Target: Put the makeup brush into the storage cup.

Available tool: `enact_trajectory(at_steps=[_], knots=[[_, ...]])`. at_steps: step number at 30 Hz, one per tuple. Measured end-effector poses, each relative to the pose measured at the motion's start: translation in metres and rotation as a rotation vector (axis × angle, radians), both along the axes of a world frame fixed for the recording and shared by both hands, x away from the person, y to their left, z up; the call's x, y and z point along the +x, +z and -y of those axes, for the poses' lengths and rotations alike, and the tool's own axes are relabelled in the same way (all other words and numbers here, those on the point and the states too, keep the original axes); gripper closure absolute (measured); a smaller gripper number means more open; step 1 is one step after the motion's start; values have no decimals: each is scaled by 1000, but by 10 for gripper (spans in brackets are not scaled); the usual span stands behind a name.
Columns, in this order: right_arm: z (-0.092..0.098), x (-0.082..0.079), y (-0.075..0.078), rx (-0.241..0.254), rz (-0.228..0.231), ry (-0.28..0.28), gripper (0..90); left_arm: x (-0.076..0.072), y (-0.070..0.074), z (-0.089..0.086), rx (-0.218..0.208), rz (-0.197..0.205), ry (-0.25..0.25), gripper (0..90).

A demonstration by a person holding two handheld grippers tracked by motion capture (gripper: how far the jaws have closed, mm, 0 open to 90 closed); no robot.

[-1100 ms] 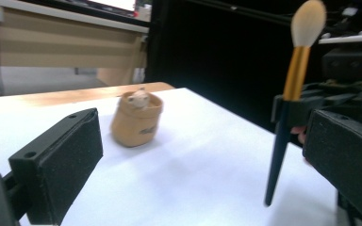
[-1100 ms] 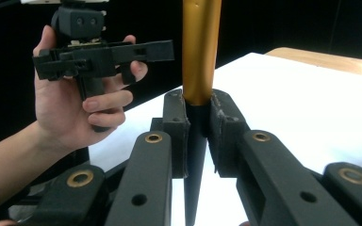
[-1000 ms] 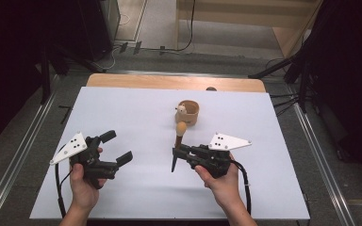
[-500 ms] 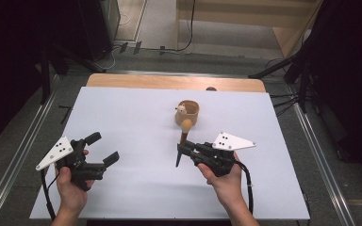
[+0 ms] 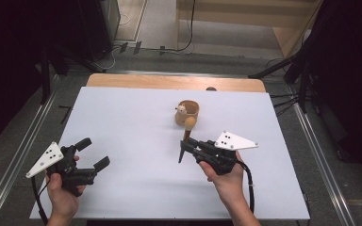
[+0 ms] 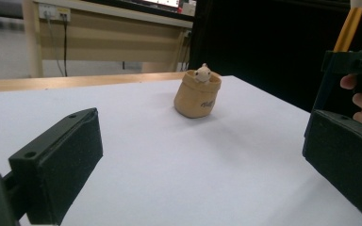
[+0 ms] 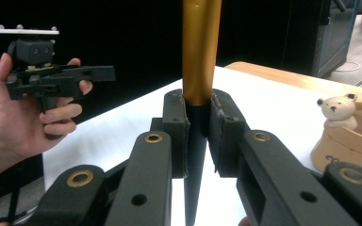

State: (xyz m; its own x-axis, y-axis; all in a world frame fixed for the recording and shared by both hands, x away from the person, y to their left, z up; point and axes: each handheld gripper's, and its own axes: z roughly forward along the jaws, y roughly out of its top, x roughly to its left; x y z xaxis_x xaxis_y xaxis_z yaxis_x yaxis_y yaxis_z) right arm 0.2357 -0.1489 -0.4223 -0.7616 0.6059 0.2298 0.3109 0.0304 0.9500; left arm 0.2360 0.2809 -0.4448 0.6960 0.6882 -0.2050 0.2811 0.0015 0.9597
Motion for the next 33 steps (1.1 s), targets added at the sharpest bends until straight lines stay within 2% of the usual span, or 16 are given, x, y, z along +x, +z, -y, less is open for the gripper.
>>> enact_trajectory(at_steps=[8, 14, 21, 25, 33], knots=[[2, 5, -2, -31, 20, -35, 801, -7, -9, -10, 40, -3, 23, 0], [8, 10, 0, -20, 58, -75, 801, -12, -15, -19, 64, -5, 43, 0], [11, 19, 4, -13, 90, -117, 801, -17, -18, -31, 73, 13, 81, 0], [10, 24, 8, -24, 116, -147, 801, -18, -17, -33, 70, 31, 100, 0], [8, 40, 14, -59, 151, -194, 801, -17, -19, -36, 82, 37, 119, 0]])
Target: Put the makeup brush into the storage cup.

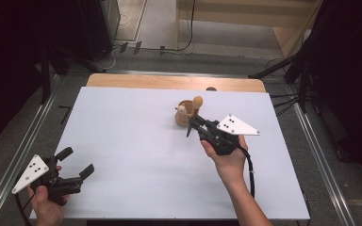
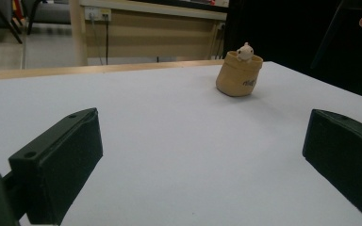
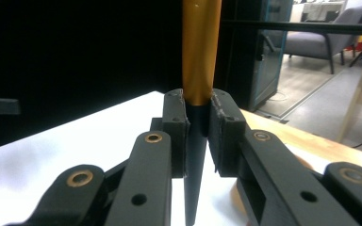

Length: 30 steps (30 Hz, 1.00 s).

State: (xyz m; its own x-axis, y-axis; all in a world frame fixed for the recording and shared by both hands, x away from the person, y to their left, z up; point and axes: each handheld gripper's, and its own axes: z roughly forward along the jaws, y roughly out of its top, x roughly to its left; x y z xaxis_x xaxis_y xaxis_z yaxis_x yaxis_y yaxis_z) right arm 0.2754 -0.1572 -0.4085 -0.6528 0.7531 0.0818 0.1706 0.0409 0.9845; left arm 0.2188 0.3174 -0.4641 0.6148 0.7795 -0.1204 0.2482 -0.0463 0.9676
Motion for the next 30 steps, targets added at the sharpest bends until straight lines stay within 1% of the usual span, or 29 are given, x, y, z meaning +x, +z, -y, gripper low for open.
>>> enact_trajectory(at_steps=[3, 7, 9, 10, 15, 19, 23, 28, 29, 30], knots=[[1, 6, 3, -3, 8, -17, 800, 0, -1, 0, 4, 3, 16, 0], [1, 15, 6, 4, 19, -43, 800, 1, -3, -1, -4, 3, 30, 0], [0, 20, 6, 3, 41, -60, 800, 1, -4, -2, -4, 0, 29, 0], [-1, 21, 6, 2, 40, -64, 800, 1, -4, -1, -4, -1, 28, 0], [-3, 32, 8, -16, 70, -94, 800, 1, -5, 1, 3, -4, 21, 0], [-2, 39, 10, -10, 90, -115, 800, 2, -6, 1, 3, -5, 22, 0], [0, 49, 8, 9, 81, -136, 800, 2, -5, 0, 1, -5, 24, 0], [2, 60, 3, -8, 75, -164, 800, 2, -6, -1, -6, -6, 28, 0], [2, 62, 3, -9, 74, -168, 800, 2, -6, -1, -2, -4, 25, 0], [3, 65, 1, 2, 74, -166, 800, 2, -6, -1, -1, -3, 24, 0]])
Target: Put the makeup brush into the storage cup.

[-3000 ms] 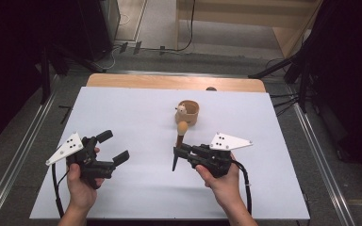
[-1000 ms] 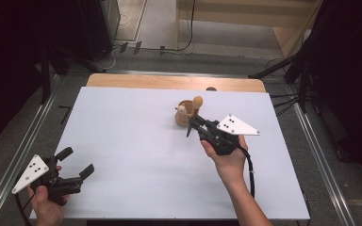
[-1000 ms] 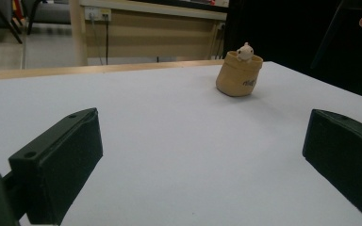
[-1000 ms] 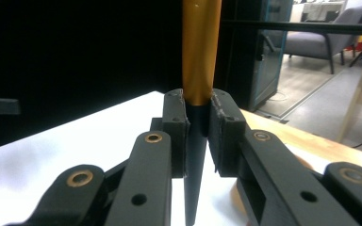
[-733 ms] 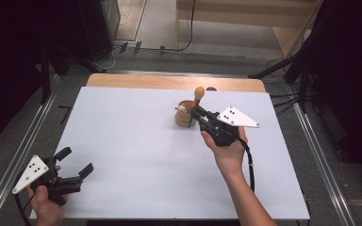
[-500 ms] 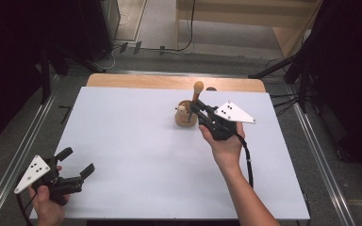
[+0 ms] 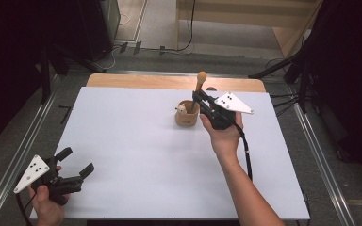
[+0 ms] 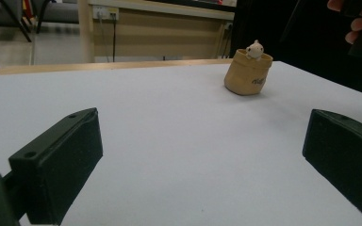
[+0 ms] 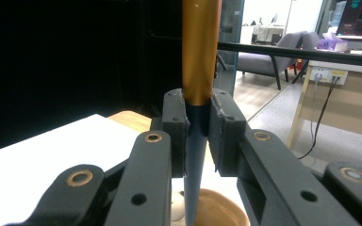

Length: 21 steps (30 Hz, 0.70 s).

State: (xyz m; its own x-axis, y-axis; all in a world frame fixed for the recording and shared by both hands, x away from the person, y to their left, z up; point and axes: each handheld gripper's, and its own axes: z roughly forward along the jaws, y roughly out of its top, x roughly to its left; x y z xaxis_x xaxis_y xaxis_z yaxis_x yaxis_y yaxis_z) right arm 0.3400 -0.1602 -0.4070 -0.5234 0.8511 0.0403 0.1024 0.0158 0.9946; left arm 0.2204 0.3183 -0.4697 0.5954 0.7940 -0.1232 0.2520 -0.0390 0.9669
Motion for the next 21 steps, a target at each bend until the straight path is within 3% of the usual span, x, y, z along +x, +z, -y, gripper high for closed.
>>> enact_trajectory(at_steps=[2, 5, 21], knots=[[1, 3, -1, 20, 5, 4, 799, 0, 0, 1, 1, 0, -1, 0], [1, 8, -3, -13, -9, -18, 799, 1, -1, 1, -1, -3, -3, 0], [3, 27, -21, -14, -31, -43, 800, 1, -1, 1, 0, -6, -1, 0]])
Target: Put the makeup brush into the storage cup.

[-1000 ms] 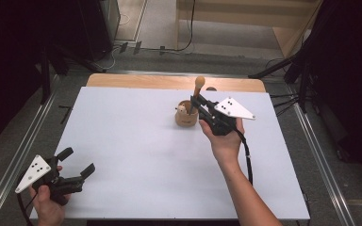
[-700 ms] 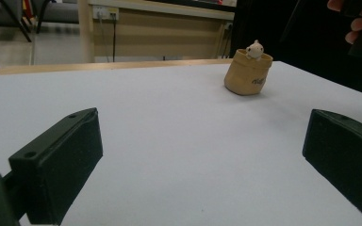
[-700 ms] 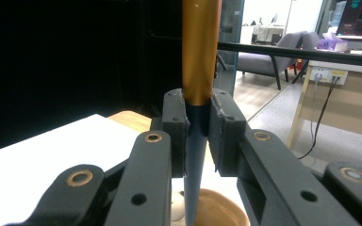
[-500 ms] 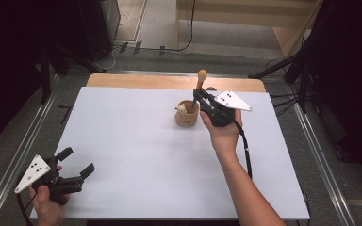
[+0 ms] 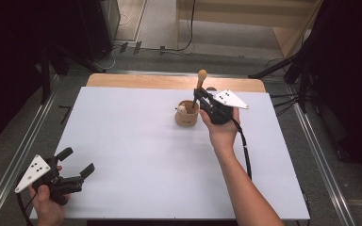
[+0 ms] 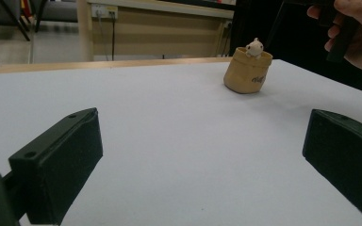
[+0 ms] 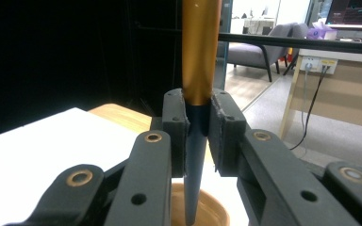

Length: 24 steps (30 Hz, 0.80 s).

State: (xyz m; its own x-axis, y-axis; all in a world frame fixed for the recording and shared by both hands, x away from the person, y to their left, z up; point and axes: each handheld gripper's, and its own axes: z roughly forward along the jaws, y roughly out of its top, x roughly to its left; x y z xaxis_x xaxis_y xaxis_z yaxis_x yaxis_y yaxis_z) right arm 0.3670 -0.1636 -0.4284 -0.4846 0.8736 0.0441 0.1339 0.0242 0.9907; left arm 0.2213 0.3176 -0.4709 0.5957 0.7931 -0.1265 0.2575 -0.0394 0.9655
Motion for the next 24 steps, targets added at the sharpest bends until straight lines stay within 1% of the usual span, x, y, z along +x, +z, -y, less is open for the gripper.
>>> enact_trajectory(at_steps=[3, 9, 14, 17, 24], knots=[[0, 2, -4, -1, -17, -2, 799, -1, 0, 1, 1, 5, -1, 0], [-2, 6, -10, -8, -39, -2, 799, 0, 0, 1, 7, 2, -4, 0], [-4, 10, -19, -23, -60, 0, 800, 0, 0, 1, 6, 1, -4, 0], [-5, 11, -25, -19, -77, -2, 799, 0, 0, 1, 5, 1, -4, 0], [-5, 14, -37, -31, -111, -7, 799, 0, -1, 1, 6, 0, -6, 0]])
